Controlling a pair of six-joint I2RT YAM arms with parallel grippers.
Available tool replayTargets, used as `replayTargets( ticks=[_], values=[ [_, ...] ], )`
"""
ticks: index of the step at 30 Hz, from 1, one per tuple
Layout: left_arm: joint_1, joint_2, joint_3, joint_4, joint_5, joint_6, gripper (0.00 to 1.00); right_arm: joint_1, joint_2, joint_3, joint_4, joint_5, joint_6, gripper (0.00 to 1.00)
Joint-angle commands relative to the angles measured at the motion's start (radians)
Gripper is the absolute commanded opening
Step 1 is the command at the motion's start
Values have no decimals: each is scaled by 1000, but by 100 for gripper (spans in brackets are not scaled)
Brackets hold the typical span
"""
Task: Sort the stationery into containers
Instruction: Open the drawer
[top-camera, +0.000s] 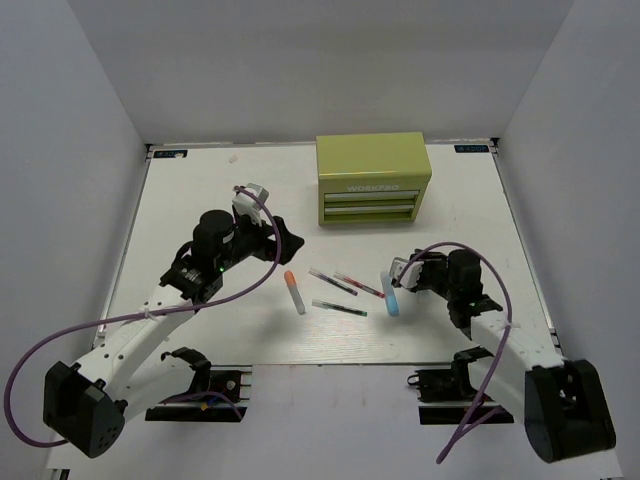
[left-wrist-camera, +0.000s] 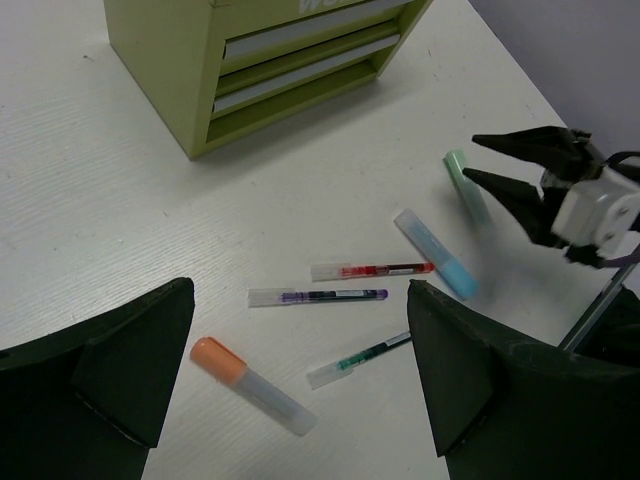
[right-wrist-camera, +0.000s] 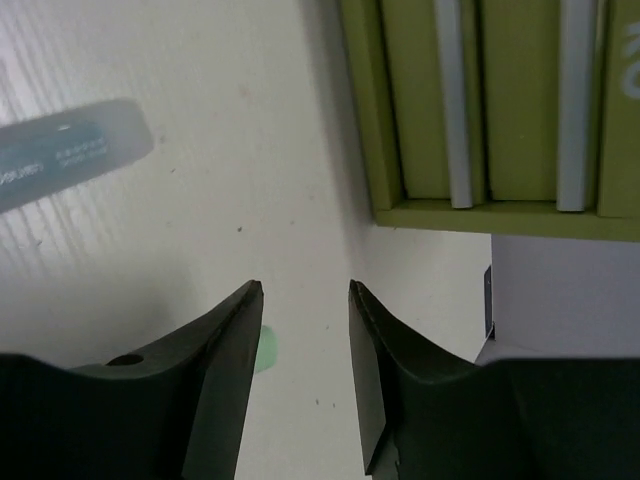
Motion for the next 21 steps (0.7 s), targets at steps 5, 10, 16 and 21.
replayTargets(
  ticks=[5, 10, 16, 21],
  values=[
    [-4, 1, -7, 12, 27, -16, 97, 120, 184, -232, 791, 289, -239, 49],
    [-4, 1, 3, 12, 27, -16, 97, 175, 339, -227, 1074, 437, -227, 46],
    [-4, 1, 3, 12, 18, -16, 97, 267, 544, -229, 1422, 489, -305, 46],
    [-4, 1, 3, 12, 27, -16, 97, 321, 760, -126, 1635, 640, -396, 39]
  ],
)
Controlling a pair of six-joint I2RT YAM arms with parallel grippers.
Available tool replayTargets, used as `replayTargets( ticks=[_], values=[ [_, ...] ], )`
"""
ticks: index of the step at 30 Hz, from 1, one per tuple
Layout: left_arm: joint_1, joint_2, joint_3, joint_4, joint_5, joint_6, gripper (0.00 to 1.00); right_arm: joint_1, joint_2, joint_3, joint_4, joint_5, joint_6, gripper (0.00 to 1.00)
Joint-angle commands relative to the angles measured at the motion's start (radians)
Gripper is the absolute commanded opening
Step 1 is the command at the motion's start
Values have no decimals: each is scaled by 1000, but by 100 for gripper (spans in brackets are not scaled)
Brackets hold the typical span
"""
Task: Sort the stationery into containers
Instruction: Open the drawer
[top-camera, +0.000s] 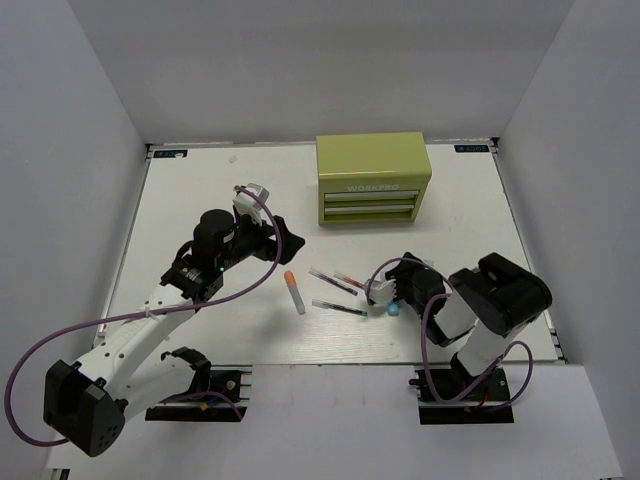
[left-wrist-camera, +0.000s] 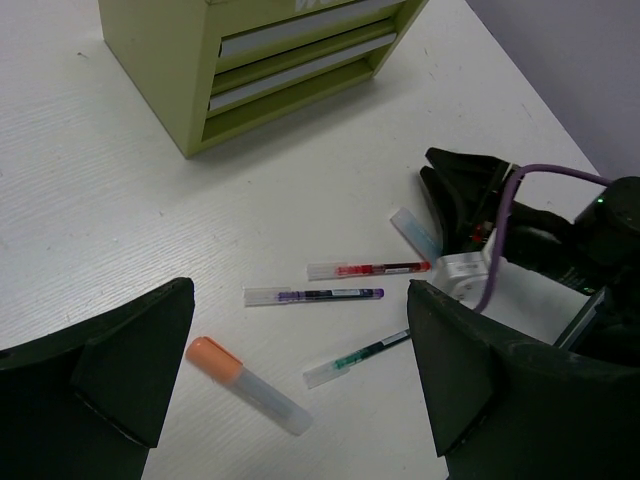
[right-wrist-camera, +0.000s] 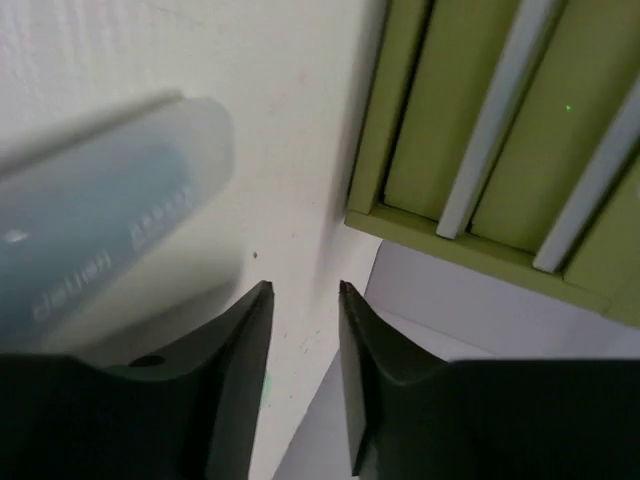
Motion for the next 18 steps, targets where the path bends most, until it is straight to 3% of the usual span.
replayTargets(
  ticks=[1, 6, 11, 18],
  values=[
    [-4, -8, 3, 9, 19, -4, 97, 32, 49, 85, 616, 121, -46, 36],
    [-4, -8, 3, 9, 19, -4, 97, 66, -15, 117, 618, 122, -40, 33],
    [-4, -8, 3, 9, 19, -4, 97, 86, -49, 136, 616, 125, -52, 40],
    [-4, -8, 3, 9, 19, -4, 97, 97, -123, 123, 616, 73, -68, 42]
  ],
)
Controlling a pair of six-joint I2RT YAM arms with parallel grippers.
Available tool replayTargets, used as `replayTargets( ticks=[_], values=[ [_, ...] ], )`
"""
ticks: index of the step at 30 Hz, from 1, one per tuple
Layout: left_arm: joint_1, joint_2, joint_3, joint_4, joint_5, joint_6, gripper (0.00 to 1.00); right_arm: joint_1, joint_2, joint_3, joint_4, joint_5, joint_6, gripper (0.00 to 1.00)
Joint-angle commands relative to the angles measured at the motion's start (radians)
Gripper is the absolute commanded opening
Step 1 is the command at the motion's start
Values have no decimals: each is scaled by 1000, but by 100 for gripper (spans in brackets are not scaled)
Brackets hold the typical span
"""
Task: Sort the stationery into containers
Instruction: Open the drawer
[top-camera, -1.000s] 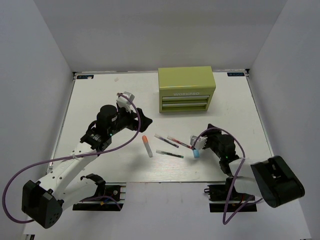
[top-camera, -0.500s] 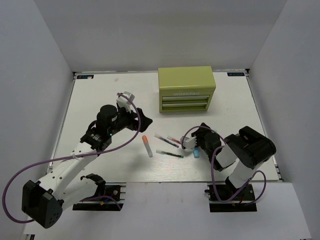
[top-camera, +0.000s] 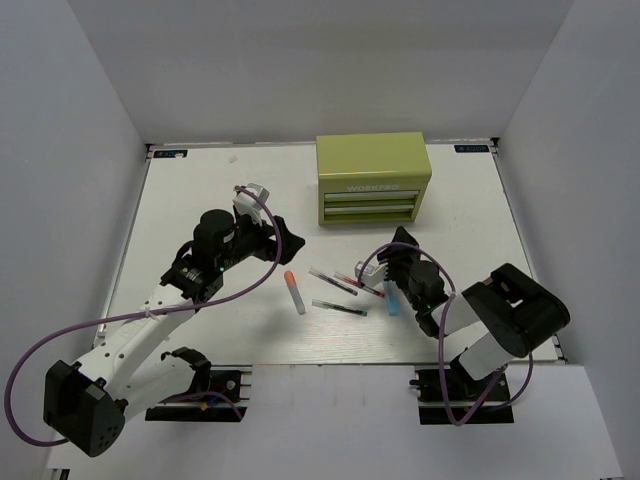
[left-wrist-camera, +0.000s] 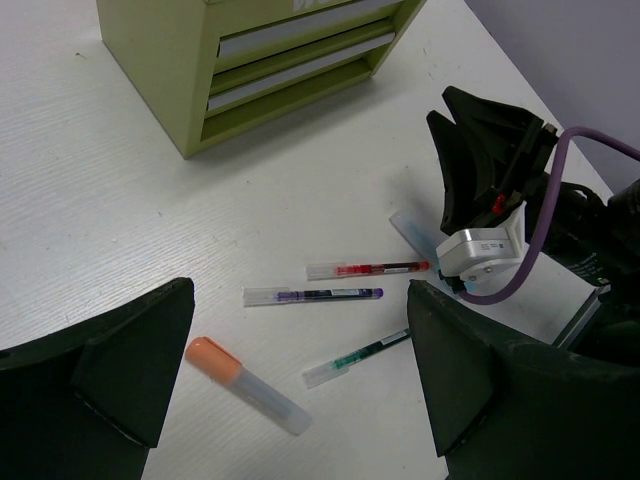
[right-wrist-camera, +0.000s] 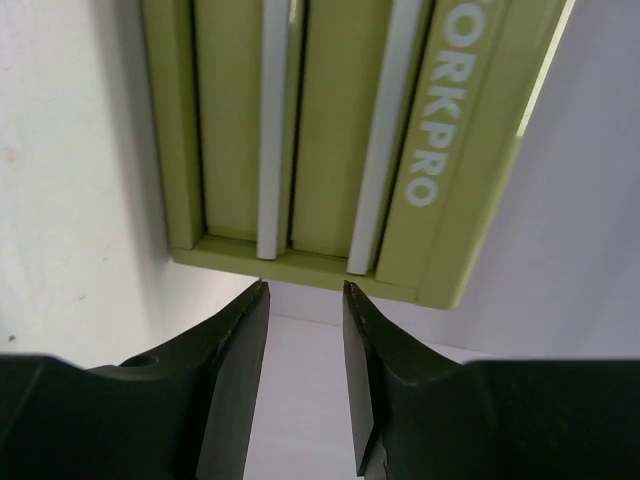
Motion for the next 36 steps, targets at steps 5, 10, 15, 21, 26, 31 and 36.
replayTargets(
  ticks=[5, 10, 15, 21, 26, 31, 36],
  values=[
    [-4, -8, 3, 9, 25, -4, 97, 13, -66, 5, 598, -83, -18, 42],
    [-4, -8, 3, 9, 25, -4, 97, 13, -52, 26, 600, -123, -42, 42],
    [-4, -8, 3, 9, 25, -4, 97, 11, -15, 76, 598, -134, -53, 42],
    [-13, -18, 3, 9, 25, -14, 97, 7, 7, 106, 598, -142, -55, 42],
    [-13, -27, 3, 9, 25, -14, 97, 5, 40, 129, 598, -155, -55, 42],
    [-13, -36, 3, 9, 25, -14, 97, 7, 91, 175, 603, -175, -50, 42],
    [-13, -45, 3, 9, 25, -14, 97, 7, 125, 200, 600, -192, -38, 42]
  ],
)
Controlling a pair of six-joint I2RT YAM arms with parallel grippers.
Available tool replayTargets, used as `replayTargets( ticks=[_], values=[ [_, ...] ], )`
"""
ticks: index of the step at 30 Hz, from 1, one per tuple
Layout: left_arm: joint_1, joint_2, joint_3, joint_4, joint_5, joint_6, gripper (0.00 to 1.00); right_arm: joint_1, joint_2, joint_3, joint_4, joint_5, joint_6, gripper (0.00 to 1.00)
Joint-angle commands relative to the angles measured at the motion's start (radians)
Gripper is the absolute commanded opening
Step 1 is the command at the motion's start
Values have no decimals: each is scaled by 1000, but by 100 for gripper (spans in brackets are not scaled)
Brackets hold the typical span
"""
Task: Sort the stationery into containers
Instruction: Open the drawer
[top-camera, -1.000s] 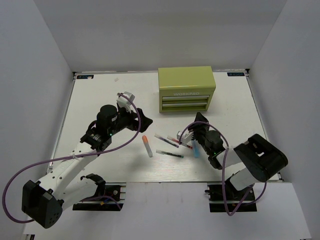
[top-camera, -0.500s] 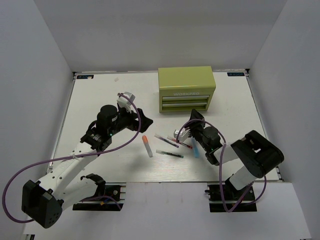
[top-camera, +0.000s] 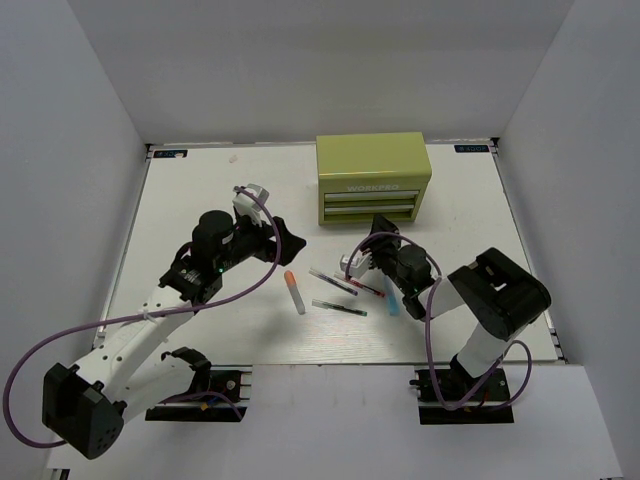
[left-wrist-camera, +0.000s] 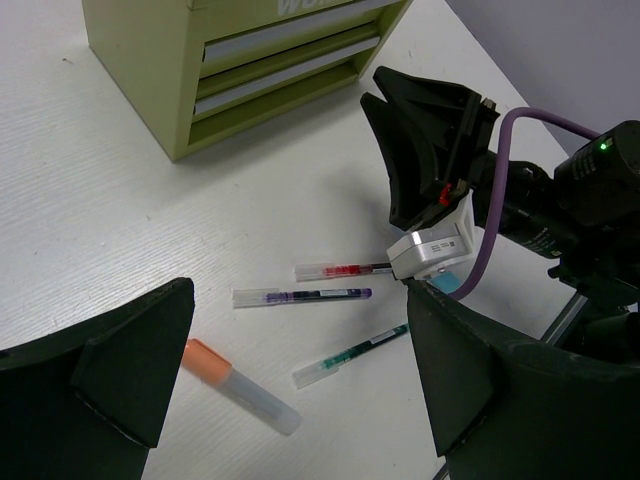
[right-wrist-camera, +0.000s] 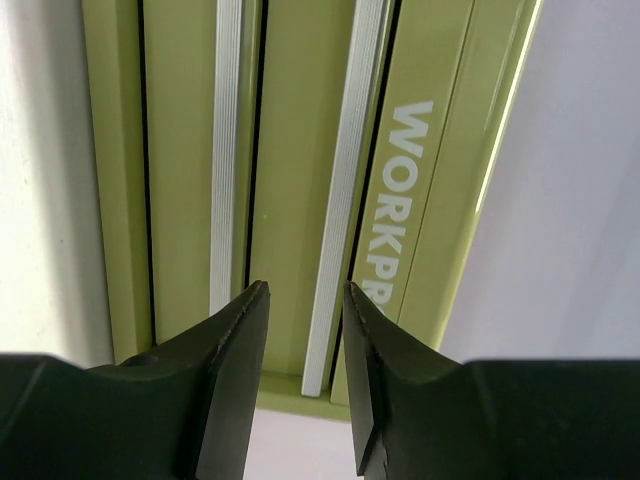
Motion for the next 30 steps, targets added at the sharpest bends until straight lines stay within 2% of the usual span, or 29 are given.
replayTargets(
  ticks=[1, 8, 14, 17, 18, 22, 23, 25, 26, 30],
  values=[
    [-5, -32, 3, 10, 14, -3, 97, -2, 21, 46, 599, -25, 14, 42],
    [-14, -41, 3, 10, 14, -3, 97, 0, 39, 65, 599, -13, 49, 42],
    [-14, -41, 3, 10, 14, -3, 97, 8, -110, -32, 588, 30, 233, 43],
    [-14, -41, 3, 10, 14, -3, 97, 5, -215, -67, 460, 75, 326, 43],
    [-14, -41, 3, 10, 14, -3, 97, 5, -295, -70, 424, 84, 354, 43],
    [-14, -20, 3, 20, 25, -3, 97, -3, -462, -34, -9, 110, 567, 43],
    [-14, -5, -7, 31, 37, -3, 97, -5, -490, -23, -126, 98, 674, 43],
    [-14, 17, -7, 31, 48, -3, 97, -6, -558, 23, -221, 77, 739, 43],
    [-14, 37, -7, 42, 60, -3, 97, -9, -579, 35, -362, 64, 836, 43],
    [-14, 58, -7, 42, 69, -13, 97, -25, -614, 124, -564, 17, 1030, 43]
  ],
)
